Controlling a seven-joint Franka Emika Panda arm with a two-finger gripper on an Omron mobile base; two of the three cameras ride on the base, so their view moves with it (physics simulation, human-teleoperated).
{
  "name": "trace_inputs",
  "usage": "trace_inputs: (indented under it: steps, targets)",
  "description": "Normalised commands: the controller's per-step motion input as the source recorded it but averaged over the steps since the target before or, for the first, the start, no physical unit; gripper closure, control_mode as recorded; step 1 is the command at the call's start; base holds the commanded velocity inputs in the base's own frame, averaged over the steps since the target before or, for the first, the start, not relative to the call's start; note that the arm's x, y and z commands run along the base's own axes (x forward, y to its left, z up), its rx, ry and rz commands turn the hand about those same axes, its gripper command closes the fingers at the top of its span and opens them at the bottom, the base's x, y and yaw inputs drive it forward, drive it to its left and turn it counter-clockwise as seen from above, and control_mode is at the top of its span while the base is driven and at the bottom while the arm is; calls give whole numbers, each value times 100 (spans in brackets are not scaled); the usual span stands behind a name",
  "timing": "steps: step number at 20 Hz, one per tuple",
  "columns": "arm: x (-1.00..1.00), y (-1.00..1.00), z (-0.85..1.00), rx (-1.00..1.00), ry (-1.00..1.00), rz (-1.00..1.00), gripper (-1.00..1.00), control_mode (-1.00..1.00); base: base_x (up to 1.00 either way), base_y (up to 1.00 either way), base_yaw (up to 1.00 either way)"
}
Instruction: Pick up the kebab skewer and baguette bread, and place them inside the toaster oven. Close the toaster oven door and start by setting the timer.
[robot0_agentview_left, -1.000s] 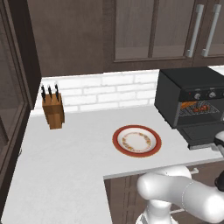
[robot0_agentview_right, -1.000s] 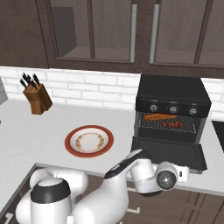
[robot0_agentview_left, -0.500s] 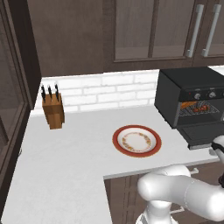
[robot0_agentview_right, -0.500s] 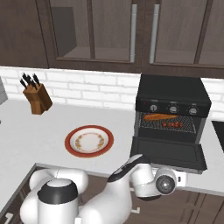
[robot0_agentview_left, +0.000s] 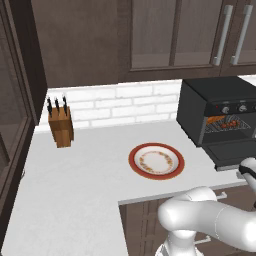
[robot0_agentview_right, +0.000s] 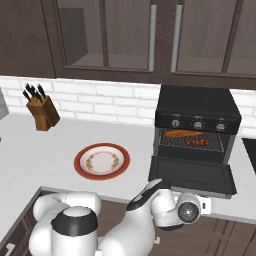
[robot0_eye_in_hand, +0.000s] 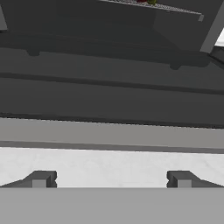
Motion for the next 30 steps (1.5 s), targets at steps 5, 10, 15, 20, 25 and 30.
trace_inputs:
  steps: [5, 10, 15, 20, 25, 30]
  targets:
    - [17, 0, -17, 0, 0, 0, -100, -100, 0, 0, 0]
    - [1, 0, -32, 0, 0, 0, -100, -100, 0, 0, 0]
    - [13, 0, -38, 0, -1, 0, -100, -100, 0, 0, 0]
    - [19, 0, -28, 0, -3, 0, -100, -100, 0, 0, 0]
    - [15, 0, 7, 0, -4, -1, -100, -100, 0, 0, 0]
    - [39, 0, 24, 0, 0, 0, -100, -100, 0, 0, 0]
